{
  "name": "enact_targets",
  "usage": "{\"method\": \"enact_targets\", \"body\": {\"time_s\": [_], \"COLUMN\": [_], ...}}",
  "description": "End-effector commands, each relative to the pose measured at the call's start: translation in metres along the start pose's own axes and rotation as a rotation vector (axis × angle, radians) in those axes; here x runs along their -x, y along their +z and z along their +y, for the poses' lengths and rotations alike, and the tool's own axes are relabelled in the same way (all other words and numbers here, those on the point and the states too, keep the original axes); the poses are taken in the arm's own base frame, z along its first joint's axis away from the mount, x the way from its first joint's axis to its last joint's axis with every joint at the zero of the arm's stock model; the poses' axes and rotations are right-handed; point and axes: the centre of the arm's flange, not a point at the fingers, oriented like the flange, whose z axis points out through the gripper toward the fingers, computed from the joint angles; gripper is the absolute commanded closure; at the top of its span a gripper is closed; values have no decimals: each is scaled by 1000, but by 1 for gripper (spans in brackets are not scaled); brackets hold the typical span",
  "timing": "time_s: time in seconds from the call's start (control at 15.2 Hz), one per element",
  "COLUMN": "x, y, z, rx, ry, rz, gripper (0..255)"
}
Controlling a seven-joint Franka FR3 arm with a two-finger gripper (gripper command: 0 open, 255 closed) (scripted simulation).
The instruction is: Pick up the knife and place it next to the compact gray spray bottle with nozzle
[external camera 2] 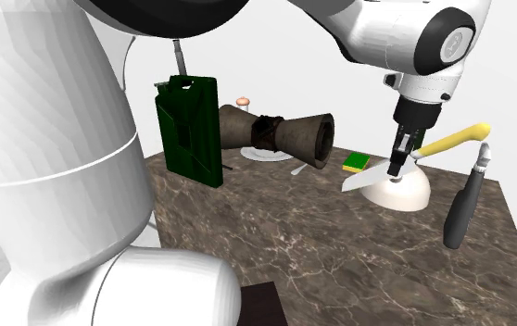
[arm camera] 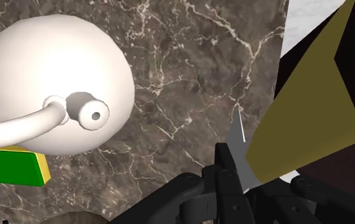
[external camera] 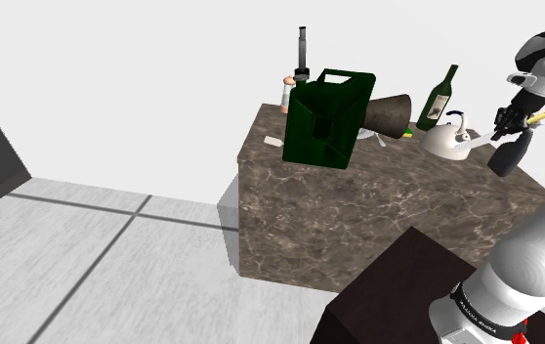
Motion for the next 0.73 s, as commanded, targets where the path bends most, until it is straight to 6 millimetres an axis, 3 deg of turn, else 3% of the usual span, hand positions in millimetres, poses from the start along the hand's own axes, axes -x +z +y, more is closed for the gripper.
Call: {"method": "enact_targets", "body": {"time_s": [0.0,0.66], "x": [1,7], "y": [11,63], "z": [-1,-5], "rx": [0,0], "ry": [0,0], "rz": [0,0], "gripper": [255,255]}}
